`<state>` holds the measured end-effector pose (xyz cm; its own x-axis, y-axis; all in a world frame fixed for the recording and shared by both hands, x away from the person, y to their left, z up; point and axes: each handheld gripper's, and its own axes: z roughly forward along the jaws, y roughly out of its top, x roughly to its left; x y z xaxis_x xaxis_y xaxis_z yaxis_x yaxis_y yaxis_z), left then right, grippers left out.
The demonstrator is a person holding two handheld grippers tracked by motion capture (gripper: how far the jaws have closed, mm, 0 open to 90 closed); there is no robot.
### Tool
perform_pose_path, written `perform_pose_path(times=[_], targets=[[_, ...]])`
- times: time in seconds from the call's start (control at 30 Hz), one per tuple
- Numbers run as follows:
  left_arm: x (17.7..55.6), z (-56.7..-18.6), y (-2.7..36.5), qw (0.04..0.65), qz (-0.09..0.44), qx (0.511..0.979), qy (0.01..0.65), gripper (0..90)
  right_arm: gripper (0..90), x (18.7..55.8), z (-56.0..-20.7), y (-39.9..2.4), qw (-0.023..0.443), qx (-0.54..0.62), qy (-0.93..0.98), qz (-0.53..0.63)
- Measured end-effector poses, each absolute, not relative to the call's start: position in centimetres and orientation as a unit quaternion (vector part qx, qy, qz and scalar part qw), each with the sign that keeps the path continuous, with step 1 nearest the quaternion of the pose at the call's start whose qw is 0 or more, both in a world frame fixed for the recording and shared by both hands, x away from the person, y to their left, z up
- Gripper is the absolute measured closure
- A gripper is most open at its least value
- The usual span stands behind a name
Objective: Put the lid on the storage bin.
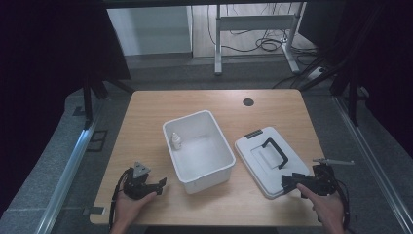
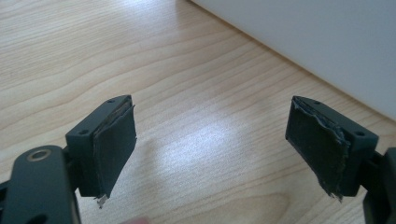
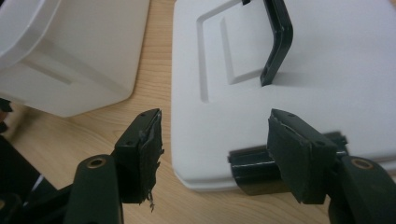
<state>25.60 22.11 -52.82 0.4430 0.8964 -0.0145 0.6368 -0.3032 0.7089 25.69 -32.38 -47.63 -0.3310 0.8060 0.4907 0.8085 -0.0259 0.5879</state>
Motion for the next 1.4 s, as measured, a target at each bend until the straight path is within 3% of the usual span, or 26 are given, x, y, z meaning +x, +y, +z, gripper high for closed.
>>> perform_pose_path(times=[0.4, 1.1, 1.4], targets=[[25.4, -52.6, 21.0, 0.326, 0.195, 0.789, 0.483, 23.4, 34.3, 25.8, -47.6, -31.3, 0.004, -0.571, -0.712, -0.409], [24.4, -52.7, 22.8, 0.325, 0.198, 0.790, 0.481, 22.2, 34.3, 28.2, -45.0, -31.6, -0.018, -0.569, -0.714, -0.407], [24.2, -52.4, 23.1, 0.335, 0.199, 0.789, 0.476, 21.7, 34.3, 30.5, -44.5, -31.8, -0.002, -0.567, -0.733, -0.375]])
